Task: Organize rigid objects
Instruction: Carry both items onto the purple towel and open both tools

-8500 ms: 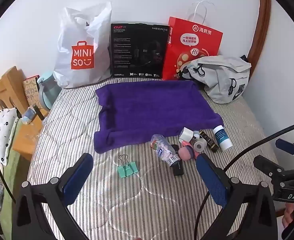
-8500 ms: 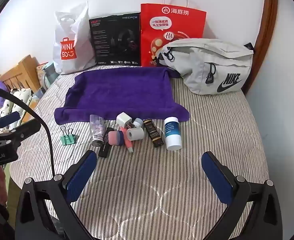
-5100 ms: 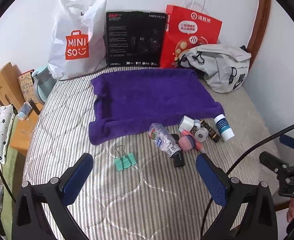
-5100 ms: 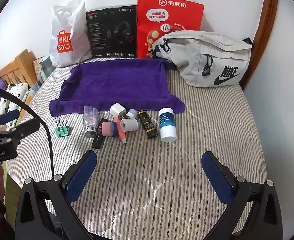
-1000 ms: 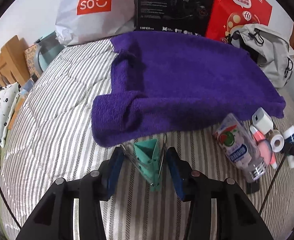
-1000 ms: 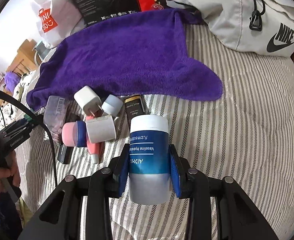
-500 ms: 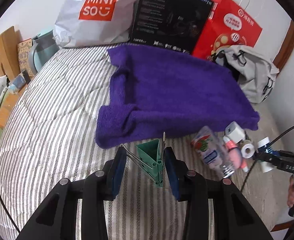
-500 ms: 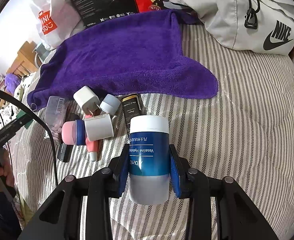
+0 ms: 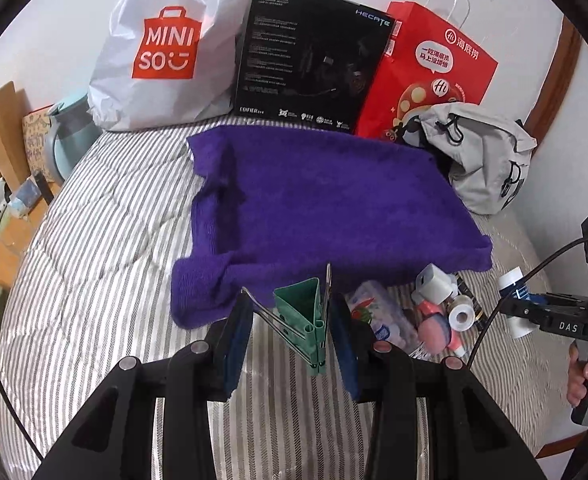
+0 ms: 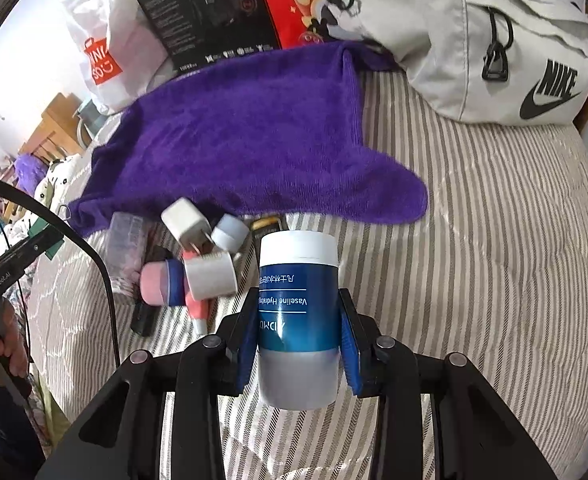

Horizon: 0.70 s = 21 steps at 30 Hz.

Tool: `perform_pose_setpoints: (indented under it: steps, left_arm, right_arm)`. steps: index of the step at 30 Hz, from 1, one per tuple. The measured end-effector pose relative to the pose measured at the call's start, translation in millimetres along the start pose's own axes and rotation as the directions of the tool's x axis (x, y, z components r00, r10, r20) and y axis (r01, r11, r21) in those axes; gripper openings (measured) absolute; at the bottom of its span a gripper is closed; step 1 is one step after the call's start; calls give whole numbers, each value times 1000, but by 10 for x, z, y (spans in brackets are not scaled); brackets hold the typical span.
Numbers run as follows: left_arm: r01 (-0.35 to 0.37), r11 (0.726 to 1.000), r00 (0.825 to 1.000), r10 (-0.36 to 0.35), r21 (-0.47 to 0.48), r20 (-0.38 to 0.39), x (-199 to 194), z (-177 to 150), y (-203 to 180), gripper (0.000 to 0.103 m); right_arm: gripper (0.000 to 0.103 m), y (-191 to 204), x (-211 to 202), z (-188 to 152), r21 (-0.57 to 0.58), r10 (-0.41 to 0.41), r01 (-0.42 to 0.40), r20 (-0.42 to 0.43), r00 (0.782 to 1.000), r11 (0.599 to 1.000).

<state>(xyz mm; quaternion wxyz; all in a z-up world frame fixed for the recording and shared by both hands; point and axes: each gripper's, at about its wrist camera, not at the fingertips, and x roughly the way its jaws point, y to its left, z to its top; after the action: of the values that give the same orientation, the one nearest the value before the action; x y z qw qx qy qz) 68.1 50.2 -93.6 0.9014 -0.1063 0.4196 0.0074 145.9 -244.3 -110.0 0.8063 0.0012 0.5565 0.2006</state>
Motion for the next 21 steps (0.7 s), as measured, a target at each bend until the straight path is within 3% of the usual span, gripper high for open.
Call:
perform_pose_setpoints:
  steps: [11, 21]
  left_arm:
    - [15, 1000, 999, -15, 15, 37, 95, 336, -42, 37]
    - [18, 1000, 998, -19, 9, 52, 430, 698, 15, 37]
  right_arm:
    - [36, 81, -91, 329, -29, 18, -16, 48, 999, 999]
    - [36, 112, 112, 796, -35, 31, -28, 76, 997, 999]
